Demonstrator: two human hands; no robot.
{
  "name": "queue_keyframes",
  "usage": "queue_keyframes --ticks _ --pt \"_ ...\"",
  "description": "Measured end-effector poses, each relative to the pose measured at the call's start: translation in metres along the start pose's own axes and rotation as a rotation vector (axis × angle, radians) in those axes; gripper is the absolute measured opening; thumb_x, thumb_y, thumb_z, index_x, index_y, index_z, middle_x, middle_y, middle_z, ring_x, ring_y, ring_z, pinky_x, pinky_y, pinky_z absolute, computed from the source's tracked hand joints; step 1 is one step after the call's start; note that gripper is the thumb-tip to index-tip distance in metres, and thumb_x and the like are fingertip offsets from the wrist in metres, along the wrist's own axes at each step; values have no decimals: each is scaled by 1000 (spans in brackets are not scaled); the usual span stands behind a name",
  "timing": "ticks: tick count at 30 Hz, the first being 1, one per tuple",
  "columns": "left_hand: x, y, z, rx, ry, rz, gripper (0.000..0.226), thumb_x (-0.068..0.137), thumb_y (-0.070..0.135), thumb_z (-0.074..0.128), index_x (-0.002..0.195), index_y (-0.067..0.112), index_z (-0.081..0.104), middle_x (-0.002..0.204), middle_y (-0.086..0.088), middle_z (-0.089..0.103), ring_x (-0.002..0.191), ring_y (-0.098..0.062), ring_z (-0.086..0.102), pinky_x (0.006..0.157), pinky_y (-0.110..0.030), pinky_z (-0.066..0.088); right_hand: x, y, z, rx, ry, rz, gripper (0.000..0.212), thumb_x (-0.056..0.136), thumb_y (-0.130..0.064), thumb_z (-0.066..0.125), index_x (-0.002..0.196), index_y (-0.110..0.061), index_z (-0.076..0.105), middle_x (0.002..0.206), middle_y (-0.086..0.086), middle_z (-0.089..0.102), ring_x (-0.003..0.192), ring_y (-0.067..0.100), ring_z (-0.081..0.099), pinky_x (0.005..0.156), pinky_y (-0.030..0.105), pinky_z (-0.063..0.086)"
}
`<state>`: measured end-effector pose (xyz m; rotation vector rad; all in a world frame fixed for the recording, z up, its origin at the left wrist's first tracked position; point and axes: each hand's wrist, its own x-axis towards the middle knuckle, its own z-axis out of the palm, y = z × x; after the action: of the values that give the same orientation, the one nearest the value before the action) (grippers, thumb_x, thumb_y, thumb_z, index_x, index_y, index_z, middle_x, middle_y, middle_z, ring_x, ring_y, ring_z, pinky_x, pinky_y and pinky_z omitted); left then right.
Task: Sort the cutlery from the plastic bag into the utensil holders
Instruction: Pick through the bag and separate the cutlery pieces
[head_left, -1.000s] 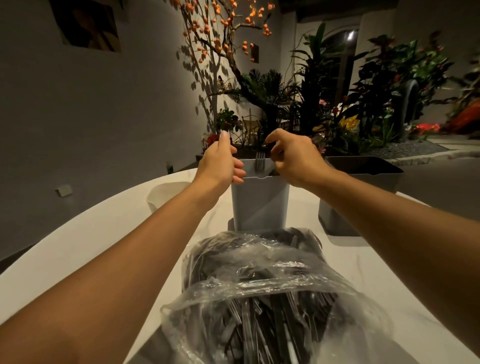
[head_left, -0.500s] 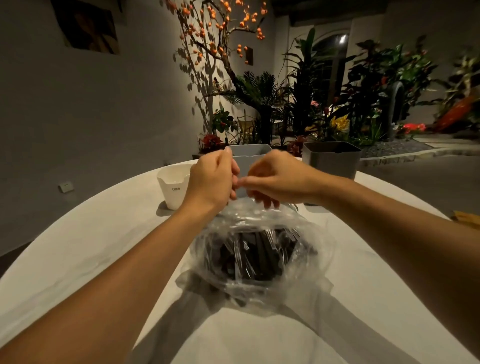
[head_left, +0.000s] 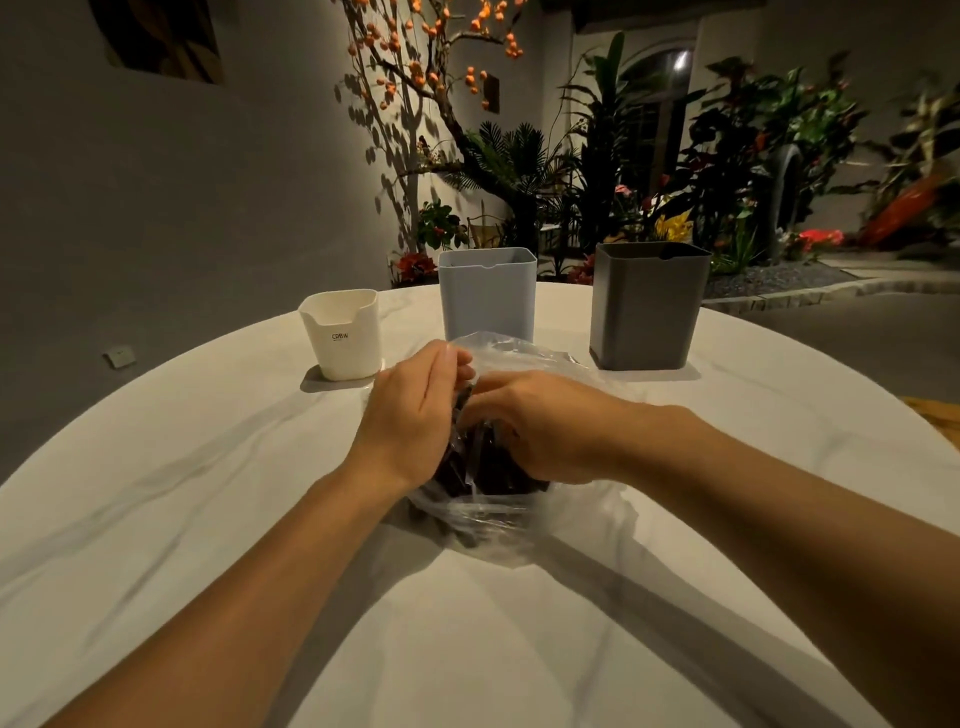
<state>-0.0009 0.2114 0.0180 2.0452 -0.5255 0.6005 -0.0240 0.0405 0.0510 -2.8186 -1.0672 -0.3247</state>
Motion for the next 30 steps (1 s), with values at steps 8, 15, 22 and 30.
queue_keyframes --ticks 8,15,22,30 --pt "-12 -15 2 -4 23 60 37 105 33 31 101 17 64 94 2 67 94 -14 63 86 -40 55 -23 11 22 -145 190 -151 39 77 -24 84 115 -24 74 114 -3 72 101 19 70 86 32 56" --pt "-18 -18 3 44 5 108 33 106 30 32 100 17 61 92 4 64 90 -12 61 83 -32 52 -25 12 25 -136 179 -195 42 80 -22 82 120 -27 71 119 -3 70 104 20 69 87 35 58" --pt "-22 -15 3 37 6 124 33 106 29 32 99 16 62 91 4 65 90 -13 62 82 -29 52 -29 11 30 -241 212 -227 42 78 -26 84 118 -23 69 114 0 70 101 22 69 82 36 60" --pt "-24 -12 3 2 11 100 35 105 32 31 101 17 62 92 5 66 92 -12 63 80 -21 52 -28 10 38 -266 225 -256 57 78 -33 83 130 -24 63 121 3 67 106 25 67 83 41 61"
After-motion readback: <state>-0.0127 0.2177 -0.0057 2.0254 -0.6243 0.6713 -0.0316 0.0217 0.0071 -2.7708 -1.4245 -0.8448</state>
